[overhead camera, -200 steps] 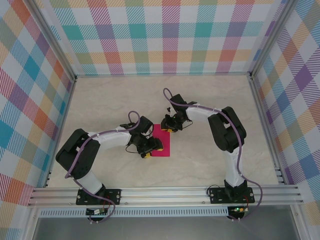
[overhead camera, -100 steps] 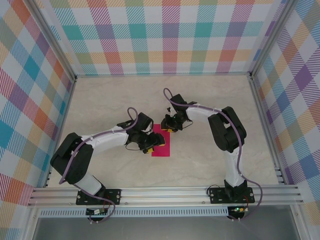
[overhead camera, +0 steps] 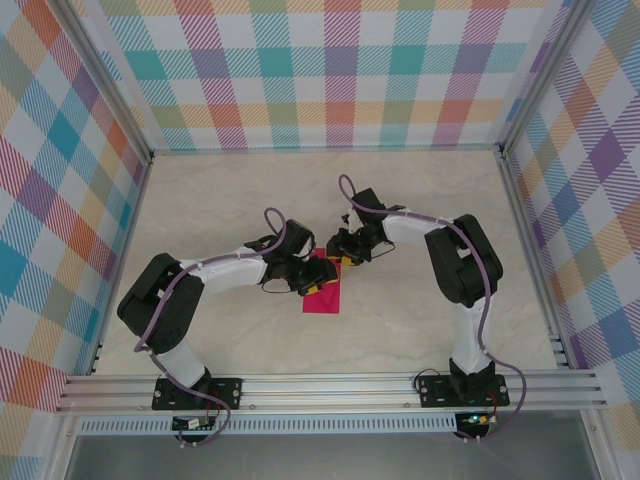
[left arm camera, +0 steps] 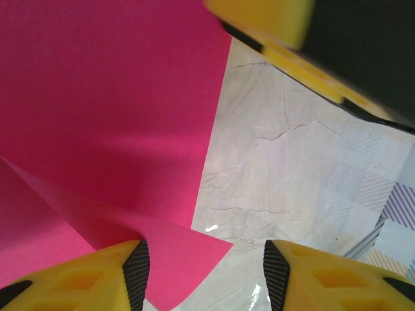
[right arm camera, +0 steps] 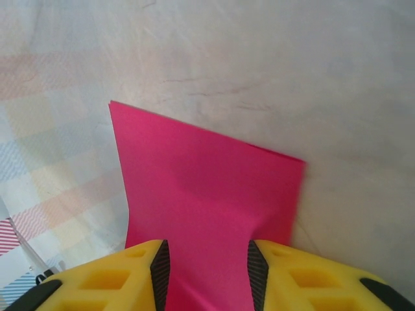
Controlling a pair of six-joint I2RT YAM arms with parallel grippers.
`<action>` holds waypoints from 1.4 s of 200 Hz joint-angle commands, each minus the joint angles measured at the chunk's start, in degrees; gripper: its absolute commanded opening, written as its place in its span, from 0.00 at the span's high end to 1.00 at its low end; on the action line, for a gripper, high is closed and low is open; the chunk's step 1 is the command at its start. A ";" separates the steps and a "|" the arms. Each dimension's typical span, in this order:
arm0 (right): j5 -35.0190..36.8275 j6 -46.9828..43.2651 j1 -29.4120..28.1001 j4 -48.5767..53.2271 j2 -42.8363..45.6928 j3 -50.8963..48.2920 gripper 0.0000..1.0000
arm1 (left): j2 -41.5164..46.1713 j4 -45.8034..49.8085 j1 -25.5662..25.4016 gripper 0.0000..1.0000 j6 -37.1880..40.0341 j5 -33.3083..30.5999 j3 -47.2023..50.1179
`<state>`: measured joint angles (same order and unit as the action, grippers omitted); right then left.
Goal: Fold a paper plane with a square sheet of paper (pick it up from the middle)
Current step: Fold the triangle a second time at the center of the table.
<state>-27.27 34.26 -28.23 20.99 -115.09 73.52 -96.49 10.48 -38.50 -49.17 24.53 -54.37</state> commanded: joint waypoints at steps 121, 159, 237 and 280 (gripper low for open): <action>-13.04 0.15 0.69 -11.64 16.31 -21.66 0.60 | -1.32 0.33 -0.39 0.82 0.30 -5.37 0.05; -13.33 0.90 -1.12 -13.43 14.09 -21.24 0.63 | -1.41 0.33 -0.37 0.83 -0.04 -5.29 0.03; -12.91 1.06 -1.30 -13.77 11.00 -20.58 0.83 | -1.14 0.86 -0.39 0.84 0.23 -5.20 -0.52; -10.39 1.13 -1.30 -13.87 10.59 -20.08 0.92 | -1.82 -1.77 -0.43 0.84 0.06 -2.13 -0.56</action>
<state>-38.63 35.59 -29.41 8.32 -103.57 52.03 -97.06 10.31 -38.52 -48.66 20.14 -54.37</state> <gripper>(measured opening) 0.096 0.157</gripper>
